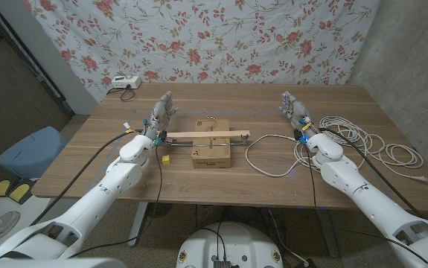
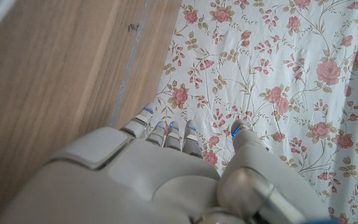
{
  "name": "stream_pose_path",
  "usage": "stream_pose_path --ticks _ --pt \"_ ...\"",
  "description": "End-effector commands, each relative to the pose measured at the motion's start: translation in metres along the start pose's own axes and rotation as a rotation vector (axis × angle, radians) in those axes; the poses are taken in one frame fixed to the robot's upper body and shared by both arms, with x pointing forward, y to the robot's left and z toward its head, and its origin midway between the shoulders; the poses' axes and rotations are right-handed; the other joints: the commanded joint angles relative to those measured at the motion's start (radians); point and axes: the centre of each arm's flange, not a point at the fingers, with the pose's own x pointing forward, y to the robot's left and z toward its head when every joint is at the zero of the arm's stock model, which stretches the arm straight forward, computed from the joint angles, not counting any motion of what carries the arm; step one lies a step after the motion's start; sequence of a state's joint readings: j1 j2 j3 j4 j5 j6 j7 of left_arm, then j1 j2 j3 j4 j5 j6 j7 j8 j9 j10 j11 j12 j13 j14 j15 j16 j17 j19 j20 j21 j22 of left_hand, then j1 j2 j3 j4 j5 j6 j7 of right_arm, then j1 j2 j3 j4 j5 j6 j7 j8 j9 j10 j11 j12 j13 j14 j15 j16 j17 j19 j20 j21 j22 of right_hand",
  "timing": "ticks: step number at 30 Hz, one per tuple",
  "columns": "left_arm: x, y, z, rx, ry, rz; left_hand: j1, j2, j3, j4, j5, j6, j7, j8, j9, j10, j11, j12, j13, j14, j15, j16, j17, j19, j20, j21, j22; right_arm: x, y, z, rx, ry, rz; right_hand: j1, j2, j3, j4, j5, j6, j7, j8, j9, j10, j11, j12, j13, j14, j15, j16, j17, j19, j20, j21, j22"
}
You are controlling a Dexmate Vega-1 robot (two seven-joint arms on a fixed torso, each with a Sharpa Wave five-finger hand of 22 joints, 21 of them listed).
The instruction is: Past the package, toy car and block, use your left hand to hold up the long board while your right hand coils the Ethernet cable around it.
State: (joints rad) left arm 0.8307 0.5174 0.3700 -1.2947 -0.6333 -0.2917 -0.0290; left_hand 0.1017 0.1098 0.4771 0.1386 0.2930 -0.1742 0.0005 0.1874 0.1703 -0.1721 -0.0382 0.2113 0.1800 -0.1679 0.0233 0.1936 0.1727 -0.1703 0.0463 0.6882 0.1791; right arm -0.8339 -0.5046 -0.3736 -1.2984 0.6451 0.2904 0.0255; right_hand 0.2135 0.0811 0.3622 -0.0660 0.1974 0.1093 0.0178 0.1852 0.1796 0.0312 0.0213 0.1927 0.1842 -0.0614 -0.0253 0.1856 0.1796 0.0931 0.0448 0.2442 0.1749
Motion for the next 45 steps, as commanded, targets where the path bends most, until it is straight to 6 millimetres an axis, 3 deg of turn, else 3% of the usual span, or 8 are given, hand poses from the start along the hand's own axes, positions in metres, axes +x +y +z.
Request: stream_pose_path --ticks 1,3,7,10,21,32,38,45 --pt "0.001 0.002 0.026 0.220 -0.038 0.030 0.051 -0.046 -0.014 -0.065 -0.003 -0.123 -0.043 0.012 0.002 -0.127 -0.022 0.014 0.003 -0.122 0.015 0.012 0.000 -0.139 0.035 -0.001 -0.002 0.000 0.006 0.002 -0.007 -0.009 -0.003 0.008 0.002 0.005 -0.003 0.002 0.010 0.001 0.005 0.002 0.011 0.001 0.004 0.005 -0.007 0.007 0.009 0.003 0.009 0.003 0.004 0.005" --pt "-0.001 0.001 0.032 0.285 -0.034 0.031 0.097 -0.065 -0.014 -0.115 -0.018 -0.062 -0.058 0.022 0.004 -0.072 -0.031 0.026 0.006 -0.057 0.027 0.020 0.001 -0.108 0.074 -0.010 -0.001 -0.001 0.007 0.002 -0.007 -0.010 -0.004 0.008 0.002 0.004 -0.003 0.002 0.011 0.001 0.006 0.002 0.013 0.002 0.005 0.005 -0.006 0.008 0.009 0.003 0.009 0.004 0.003 0.005" --pt "-0.004 0.000 0.046 0.414 -0.022 0.009 0.173 -0.102 -0.019 -0.205 -0.059 0.048 -0.063 0.031 0.007 0.084 -0.010 0.064 0.014 0.098 0.063 0.043 0.007 -0.048 0.113 -0.025 0.004 -0.005 0.011 0.002 -0.007 -0.013 -0.009 0.008 0.001 0.003 -0.004 0.002 0.011 0.001 0.006 0.002 0.014 0.002 0.005 0.006 -0.004 0.011 0.010 0.003 0.010 0.006 0.003 0.005" --pt "-0.006 0.001 0.053 0.476 0.003 -0.040 0.199 -0.107 -0.018 -0.233 -0.073 0.109 -0.044 0.039 0.009 0.139 -0.002 0.077 0.018 0.159 0.063 0.054 0.012 -0.021 0.140 -0.029 0.006 -0.009 0.014 0.002 -0.008 -0.015 -0.012 0.008 0.001 0.002 -0.004 0.001 0.012 0.001 0.006 0.003 0.016 0.002 0.006 0.006 -0.002 0.013 0.011 0.004 0.011 0.008 0.003 0.005" --pt "-0.018 0.011 0.067 0.598 0.068 -0.171 0.232 -0.119 -0.018 -0.263 -0.080 0.136 -0.024 0.038 0.011 0.145 0.009 0.072 0.022 0.142 0.066 0.036 0.013 -0.021 0.161 -0.042 0.007 -0.019 0.033 0.008 -0.015 -0.038 -0.010 0.006 0.002 0.000 -0.006 0.001 0.012 -0.001 0.006 0.003 0.020 0.000 0.007 0.006 0.000 0.023 0.012 0.005 0.013 0.013 0.000 0.006" --pt "-0.031 0.013 0.085 0.730 0.129 -0.270 0.325 -0.128 -0.003 -0.309 -0.075 0.178 -0.018 0.046 0.013 0.160 -0.015 0.068 0.025 0.144 0.057 0.027 0.014 -0.009 0.163 -0.058 0.006 -0.029 0.051 0.020 -0.029 -0.090 0.010 0.006 0.003 -0.003 -0.008 0.000 0.015 -0.003 0.007 0.003 0.025 0.001 0.008 0.006 0.003 0.026 0.013 0.005 0.015 0.016 -0.001 0.006" --pt "-0.033 0.008 0.099 0.821 0.180 -0.325 0.370 -0.138 0.000 -0.318 -0.069 0.184 -0.008 0.045 0.013 0.155 -0.012 0.062 0.027 0.126 0.067 0.017 0.015 -0.017 0.164 -0.071 0.006 -0.033 0.061 0.024 -0.038 -0.119 0.026 0.005 0.003 -0.004 -0.009 0.000 0.017 -0.006 0.007 0.003 0.030 0.000 0.010 0.006 0.005 0.028 0.014 0.006 0.016 0.017 -0.002 0.006" --pt "-0.036 0.003 0.115 0.914 0.224 -0.370 0.434 -0.169 -0.007 -0.320 -0.054 0.178 -0.017 0.037 0.015 0.125 -0.014 0.045 0.029 0.097 0.094 0.005 0.016 -0.050 0.165 -0.098 0.007 -0.042 0.063 0.022 -0.028 -0.137 0.016 0.005 0.003 -0.005 -0.010 0.000 0.018 -0.007 0.007 0.003 0.032 -0.001 0.010 0.006 0.007 0.029 0.015 0.006 0.017 0.018 -0.002 0.007"
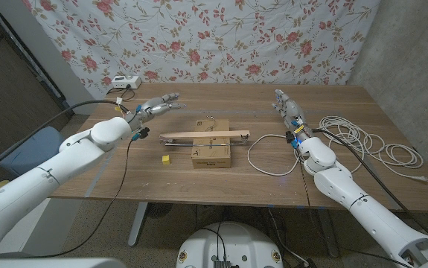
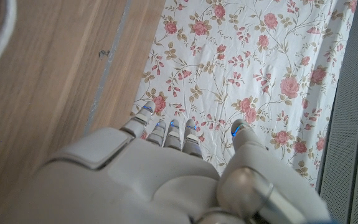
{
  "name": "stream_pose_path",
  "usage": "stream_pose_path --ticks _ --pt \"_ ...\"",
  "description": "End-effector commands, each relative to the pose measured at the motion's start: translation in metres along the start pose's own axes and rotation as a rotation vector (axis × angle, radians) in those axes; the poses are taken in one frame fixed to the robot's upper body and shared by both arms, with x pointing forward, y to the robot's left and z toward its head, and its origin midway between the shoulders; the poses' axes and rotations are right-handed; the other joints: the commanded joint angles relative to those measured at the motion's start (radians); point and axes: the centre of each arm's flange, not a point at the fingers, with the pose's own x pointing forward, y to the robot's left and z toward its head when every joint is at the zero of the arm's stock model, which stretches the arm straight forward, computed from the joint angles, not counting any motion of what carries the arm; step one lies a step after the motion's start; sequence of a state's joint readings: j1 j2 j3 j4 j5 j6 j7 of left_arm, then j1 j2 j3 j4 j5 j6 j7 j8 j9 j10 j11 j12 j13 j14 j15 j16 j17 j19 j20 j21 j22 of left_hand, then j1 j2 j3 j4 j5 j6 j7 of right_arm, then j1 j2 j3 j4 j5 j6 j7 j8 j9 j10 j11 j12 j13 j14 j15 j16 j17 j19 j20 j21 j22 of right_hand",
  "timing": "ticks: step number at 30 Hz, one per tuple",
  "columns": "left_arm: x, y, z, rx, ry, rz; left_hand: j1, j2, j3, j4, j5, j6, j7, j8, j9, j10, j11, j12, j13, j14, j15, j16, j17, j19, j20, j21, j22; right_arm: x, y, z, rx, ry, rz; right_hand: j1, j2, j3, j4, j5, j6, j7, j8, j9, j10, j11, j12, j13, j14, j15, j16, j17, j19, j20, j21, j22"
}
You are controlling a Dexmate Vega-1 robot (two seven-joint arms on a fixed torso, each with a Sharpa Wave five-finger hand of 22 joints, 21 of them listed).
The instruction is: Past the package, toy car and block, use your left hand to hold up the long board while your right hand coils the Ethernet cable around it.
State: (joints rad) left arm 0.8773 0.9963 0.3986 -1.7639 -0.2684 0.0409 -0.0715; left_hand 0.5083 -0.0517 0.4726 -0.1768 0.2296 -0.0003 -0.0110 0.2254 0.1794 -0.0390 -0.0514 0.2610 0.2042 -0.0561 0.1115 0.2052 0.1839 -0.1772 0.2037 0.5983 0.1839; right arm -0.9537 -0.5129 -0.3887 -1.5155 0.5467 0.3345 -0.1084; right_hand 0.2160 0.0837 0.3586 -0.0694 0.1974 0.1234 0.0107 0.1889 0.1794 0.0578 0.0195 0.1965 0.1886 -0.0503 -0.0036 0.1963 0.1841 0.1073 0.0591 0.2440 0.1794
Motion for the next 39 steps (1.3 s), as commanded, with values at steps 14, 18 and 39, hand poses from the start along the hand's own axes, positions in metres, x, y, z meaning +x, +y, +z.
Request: stream_pose_path --ticks 14,18,39 --pt "-0.011 0.020 0.050 0.286 0.147 -0.232 0.180 -0.004 0.012 -0.002 0.044 0.054 -0.022 0.012 0.010 0.037 0.000 0.007 0.011 -0.039 0.013 -0.005 0.006 -0.039 0.005 -0.032 0.003 -0.034 0.011 0.000 0.024 -0.055 -0.029 0.000 0.002 -0.005 -0.006 -0.001 0.006 0.000 0.004 0.004 0.009 0.005 0.006 0.002 0.001 0.008 0.006 0.003 0.006 0.005 -0.004 0.002" --pt "-0.011 0.022 0.058 0.322 0.192 -0.288 0.217 0.006 0.018 -0.002 0.046 0.068 -0.023 0.016 0.011 0.043 -0.003 0.009 0.014 -0.038 0.014 -0.003 0.005 -0.035 0.006 -0.037 0.003 -0.040 0.010 0.000 0.028 -0.060 -0.039 -0.003 0.003 -0.006 -0.005 -0.001 0.007 -0.001 0.004 0.004 0.010 0.004 0.006 0.002 0.003 0.008 0.007 0.003 0.007 0.005 -0.004 0.002" --pt "0.005 0.035 0.074 0.443 0.431 -0.475 0.409 0.076 0.054 0.000 0.002 0.104 0.006 0.019 0.017 0.092 0.010 0.024 0.029 -0.025 0.018 0.003 0.004 -0.023 0.008 -0.064 0.004 -0.046 0.007 -0.007 0.052 -0.093 -0.072 -0.009 0.006 -0.010 -0.003 -0.002 0.009 -0.002 0.004 0.004 0.015 0.005 0.006 0.002 0.012 0.008 0.010 0.005 0.013 0.005 -0.005 0.003"
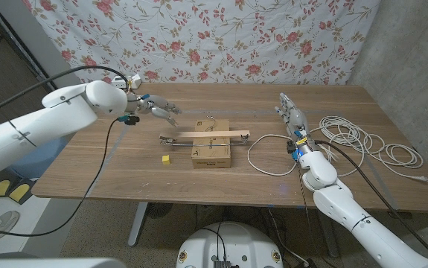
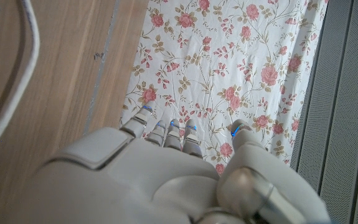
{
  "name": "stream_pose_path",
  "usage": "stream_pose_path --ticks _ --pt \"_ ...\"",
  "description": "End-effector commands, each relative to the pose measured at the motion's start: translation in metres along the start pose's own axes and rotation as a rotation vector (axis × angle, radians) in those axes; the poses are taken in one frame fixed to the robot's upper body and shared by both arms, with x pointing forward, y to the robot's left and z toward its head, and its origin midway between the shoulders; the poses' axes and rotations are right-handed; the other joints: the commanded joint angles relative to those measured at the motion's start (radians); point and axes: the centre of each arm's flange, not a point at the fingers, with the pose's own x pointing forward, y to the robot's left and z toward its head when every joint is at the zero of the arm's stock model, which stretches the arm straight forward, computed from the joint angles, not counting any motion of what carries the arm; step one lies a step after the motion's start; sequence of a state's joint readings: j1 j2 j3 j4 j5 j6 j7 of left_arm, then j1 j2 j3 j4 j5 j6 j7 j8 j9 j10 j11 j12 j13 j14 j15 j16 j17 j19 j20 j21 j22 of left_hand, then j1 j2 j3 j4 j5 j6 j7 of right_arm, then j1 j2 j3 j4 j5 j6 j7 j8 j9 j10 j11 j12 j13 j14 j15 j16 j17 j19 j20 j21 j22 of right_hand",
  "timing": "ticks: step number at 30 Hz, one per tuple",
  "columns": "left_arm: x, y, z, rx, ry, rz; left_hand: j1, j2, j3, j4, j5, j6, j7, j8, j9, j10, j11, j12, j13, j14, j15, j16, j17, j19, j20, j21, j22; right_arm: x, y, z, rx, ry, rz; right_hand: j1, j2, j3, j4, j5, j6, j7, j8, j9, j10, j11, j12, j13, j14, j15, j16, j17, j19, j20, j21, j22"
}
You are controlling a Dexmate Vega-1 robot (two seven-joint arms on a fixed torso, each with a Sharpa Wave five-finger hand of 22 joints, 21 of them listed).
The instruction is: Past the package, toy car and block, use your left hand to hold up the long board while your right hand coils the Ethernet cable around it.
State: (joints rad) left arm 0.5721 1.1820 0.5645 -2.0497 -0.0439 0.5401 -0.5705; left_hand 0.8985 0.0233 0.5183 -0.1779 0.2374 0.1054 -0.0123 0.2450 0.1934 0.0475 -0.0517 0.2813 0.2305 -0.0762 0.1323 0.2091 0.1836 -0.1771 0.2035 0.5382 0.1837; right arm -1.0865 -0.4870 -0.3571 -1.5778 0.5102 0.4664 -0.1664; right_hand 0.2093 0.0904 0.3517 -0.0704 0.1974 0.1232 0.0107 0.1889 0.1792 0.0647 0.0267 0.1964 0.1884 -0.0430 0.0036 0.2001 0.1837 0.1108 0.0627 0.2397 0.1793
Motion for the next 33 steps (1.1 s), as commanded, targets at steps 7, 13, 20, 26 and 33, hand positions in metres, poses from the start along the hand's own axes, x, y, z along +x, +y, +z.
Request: stream_pose_path --ticks 7,13,20,26,33 --pt "0.017 0.015 0.014 0.083 0.153 -0.183 0.041 0.005 0.006 0.003 -0.016 -0.003 0.006 -0.003 0.004 0.002 0.012 0.001 0.004 -0.010 0.002 -0.003 0.003 -0.026 0.009 -0.009 0.005 0.001 -0.005 -0.008 0.019 -0.019 -0.021 -0.003 0.000 -0.005 -0.002 -0.002 0.010 -0.003 0.004 0.004 0.008 -0.003 0.006 0.003 0.005 0.001 0.006 0.005 0.010 0.001 -0.001 0.003" --pt "0.030 0.015 0.020 0.105 0.165 -0.233 0.051 0.003 0.001 0.004 -0.022 -0.001 0.005 -0.004 0.004 0.004 0.014 0.001 0.005 -0.010 0.001 -0.003 0.003 -0.028 0.009 -0.013 0.006 0.002 -0.010 -0.012 0.026 -0.023 -0.038 -0.003 0.001 -0.005 -0.002 -0.002 0.009 -0.003 0.004 0.004 0.010 -0.001 0.006 0.003 0.008 0.002 0.007 0.005 0.012 0.002 -0.001 0.003" --pt "0.044 0.012 0.029 0.130 0.168 -0.271 0.064 0.002 -0.005 0.006 -0.030 0.014 0.004 0.000 0.004 0.027 0.012 0.009 0.007 -0.001 -0.003 0.001 0.003 -0.024 0.008 -0.015 0.007 0.004 -0.012 -0.016 0.028 -0.029 -0.043 -0.003 0.001 -0.006 -0.004 -0.002 0.011 -0.004 0.004 0.004 0.015 -0.002 0.007 0.003 0.014 0.003 0.008 0.005 0.020 0.004 0.000 0.003" --pt "0.053 0.010 0.035 0.145 0.176 -0.306 0.073 0.003 -0.011 0.010 -0.034 0.018 0.014 0.000 0.005 0.037 0.009 0.012 0.009 0.007 -0.008 0.004 0.003 -0.016 0.008 -0.015 0.008 0.005 -0.015 -0.015 0.028 -0.037 -0.047 -0.004 0.000 -0.007 -0.005 -0.002 0.014 -0.004 0.005 0.004 0.018 0.000 0.008 0.003 0.020 0.002 0.009 0.004 0.022 0.004 0.000 0.003" --pt "0.061 0.009 0.044 0.177 0.193 -0.356 0.080 0.003 -0.019 0.013 -0.039 0.036 0.013 0.005 0.006 0.044 0.014 0.013 0.011 0.013 -0.012 0.005 0.003 -0.013 0.009 -0.017 0.009 0.005 -0.017 -0.014 0.028 -0.048 -0.054 -0.006 0.000 -0.007 -0.004 -0.001 0.016 -0.005 0.005 0.004 0.023 0.001 0.008 0.003 0.027 0.004 0.010 0.005 0.028 0.005 0.001 0.003"
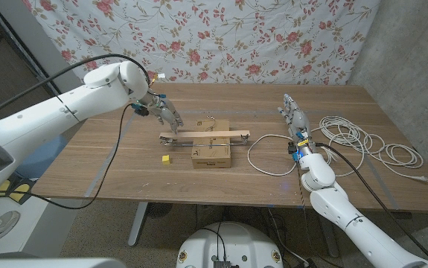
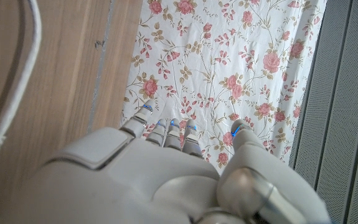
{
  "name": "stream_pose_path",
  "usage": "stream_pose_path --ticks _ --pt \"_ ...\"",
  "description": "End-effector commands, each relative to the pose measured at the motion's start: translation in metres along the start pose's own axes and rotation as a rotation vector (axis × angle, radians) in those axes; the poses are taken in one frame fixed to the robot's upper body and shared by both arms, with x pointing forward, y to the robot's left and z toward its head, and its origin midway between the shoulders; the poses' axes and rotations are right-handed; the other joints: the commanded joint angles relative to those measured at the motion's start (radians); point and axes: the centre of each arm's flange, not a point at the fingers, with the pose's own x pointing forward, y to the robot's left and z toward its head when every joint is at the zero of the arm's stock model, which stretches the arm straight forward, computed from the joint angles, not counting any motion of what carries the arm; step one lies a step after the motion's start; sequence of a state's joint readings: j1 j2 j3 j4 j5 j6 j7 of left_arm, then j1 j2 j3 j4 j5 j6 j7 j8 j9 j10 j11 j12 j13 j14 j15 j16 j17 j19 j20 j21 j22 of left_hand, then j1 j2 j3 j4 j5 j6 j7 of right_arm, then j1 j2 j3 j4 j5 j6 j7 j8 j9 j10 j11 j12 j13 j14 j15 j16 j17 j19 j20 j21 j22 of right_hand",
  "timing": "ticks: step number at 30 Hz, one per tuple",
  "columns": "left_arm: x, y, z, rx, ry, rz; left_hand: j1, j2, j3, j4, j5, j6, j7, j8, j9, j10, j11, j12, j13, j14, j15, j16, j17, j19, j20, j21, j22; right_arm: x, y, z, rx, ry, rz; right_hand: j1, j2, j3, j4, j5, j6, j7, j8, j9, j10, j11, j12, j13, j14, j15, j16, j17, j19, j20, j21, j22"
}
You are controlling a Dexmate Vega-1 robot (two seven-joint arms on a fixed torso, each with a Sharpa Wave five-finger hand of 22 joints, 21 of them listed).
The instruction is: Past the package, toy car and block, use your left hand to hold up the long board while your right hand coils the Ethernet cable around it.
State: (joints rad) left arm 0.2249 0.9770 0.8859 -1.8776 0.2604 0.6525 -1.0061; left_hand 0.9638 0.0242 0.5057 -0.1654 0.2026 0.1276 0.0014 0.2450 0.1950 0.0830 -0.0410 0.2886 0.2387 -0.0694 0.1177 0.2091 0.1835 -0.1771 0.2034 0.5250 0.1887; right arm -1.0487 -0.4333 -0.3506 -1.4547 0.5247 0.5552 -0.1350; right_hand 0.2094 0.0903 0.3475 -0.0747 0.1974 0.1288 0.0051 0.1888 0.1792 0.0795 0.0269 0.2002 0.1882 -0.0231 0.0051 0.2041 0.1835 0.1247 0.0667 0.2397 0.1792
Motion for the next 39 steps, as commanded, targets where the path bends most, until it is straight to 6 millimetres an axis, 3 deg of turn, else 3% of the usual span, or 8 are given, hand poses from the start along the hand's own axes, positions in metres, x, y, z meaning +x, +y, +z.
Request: stream_pose_path --ticks 1,11,13,21,31,39 --pt "0.013 0.003 0.018 0.061 0.032 -0.082 0.016 0.002 -0.007 0.000 -0.005 0.015 -0.002 0.005 0.004 0.012 0.003 0.007 0.003 0.009 0.002 0.006 0.003 -0.013 0.009 -0.005 0.004 0.001 -0.005 0.000 0.003 -0.017 -0.012 -0.007 0.001 -0.003 0.000 -0.001 0.012 0.000 0.006 0.004 0.008 0.000 0.005 0.003 0.008 0.003 0.006 0.005 0.014 0.001 0.001 0.003" --pt "0.017 -0.002 0.029 0.109 0.067 -0.146 0.034 0.007 -0.020 0.003 -0.011 0.045 -0.002 0.011 0.005 0.050 0.005 0.020 0.007 0.051 -0.013 0.020 0.003 0.003 0.005 -0.004 0.005 -0.003 -0.009 -0.003 0.012 -0.037 -0.031 -0.012 0.002 -0.004 0.003 -0.001 0.017 0.000 0.007 0.004 0.016 0.000 0.006 0.003 0.020 0.002 0.009 0.006 0.022 0.004 0.002 0.004" --pt "0.016 -0.004 0.030 0.120 0.073 -0.136 0.047 0.014 -0.024 0.002 -0.013 0.048 -0.003 0.009 0.005 0.063 0.001 0.023 0.009 0.073 -0.030 0.027 0.004 0.039 0.000 0.007 0.006 -0.003 -0.010 -0.003 0.012 -0.038 -0.033 -0.013 0.002 -0.004 0.003 -0.001 0.019 -0.001 0.008 0.004 0.019 -0.001 0.007 0.003 0.022 0.003 0.010 0.006 0.023 0.003 0.002 0.004" --pt "0.019 -0.010 0.037 0.131 0.070 -0.113 0.065 0.022 -0.031 0.002 -0.017 0.054 -0.006 0.007 0.006 0.087 -0.004 0.030 0.013 0.096 -0.038 0.032 0.004 0.081 -0.005 0.019 0.005 -0.004 -0.013 -0.005 0.015 -0.040 -0.036 -0.016 0.001 -0.005 0.004 0.000 0.026 0.000 0.009 0.004 0.026 0.002 0.008 0.003 0.029 0.004 0.010 0.006 0.028 0.004 0.002 0.004" --pt "0.026 -0.019 0.039 0.145 0.082 -0.064 0.095 0.054 -0.052 0.005 -0.022 0.111 -0.013 0.017 0.007 0.165 -0.011 0.057 0.027 0.217 -0.075 0.074 0.011 0.168 -0.019 0.045 0.006 -0.008 -0.017 -0.011 0.018 -0.035 -0.052 -0.019 0.000 -0.006 0.004 0.001 0.030 -0.002 0.009 0.004 0.036 -0.001 0.010 0.003 0.039 0.007 0.011 0.006 0.034 0.009 0.002 0.004" --pt "0.030 -0.024 0.042 0.198 0.124 0.029 0.113 0.062 -0.071 0.004 -0.029 0.153 -0.025 0.024 0.008 0.206 -0.012 0.081 0.040 0.281 -0.102 0.102 0.023 0.215 -0.048 0.063 0.007 -0.007 -0.016 -0.015 0.018 -0.031 -0.059 -0.023 0.000 -0.007 0.005 0.002 0.038 -0.003 0.010 0.004 0.041 -0.003 0.010 0.003 0.054 0.012 0.015 0.006 0.037 0.013 0.001 0.004"
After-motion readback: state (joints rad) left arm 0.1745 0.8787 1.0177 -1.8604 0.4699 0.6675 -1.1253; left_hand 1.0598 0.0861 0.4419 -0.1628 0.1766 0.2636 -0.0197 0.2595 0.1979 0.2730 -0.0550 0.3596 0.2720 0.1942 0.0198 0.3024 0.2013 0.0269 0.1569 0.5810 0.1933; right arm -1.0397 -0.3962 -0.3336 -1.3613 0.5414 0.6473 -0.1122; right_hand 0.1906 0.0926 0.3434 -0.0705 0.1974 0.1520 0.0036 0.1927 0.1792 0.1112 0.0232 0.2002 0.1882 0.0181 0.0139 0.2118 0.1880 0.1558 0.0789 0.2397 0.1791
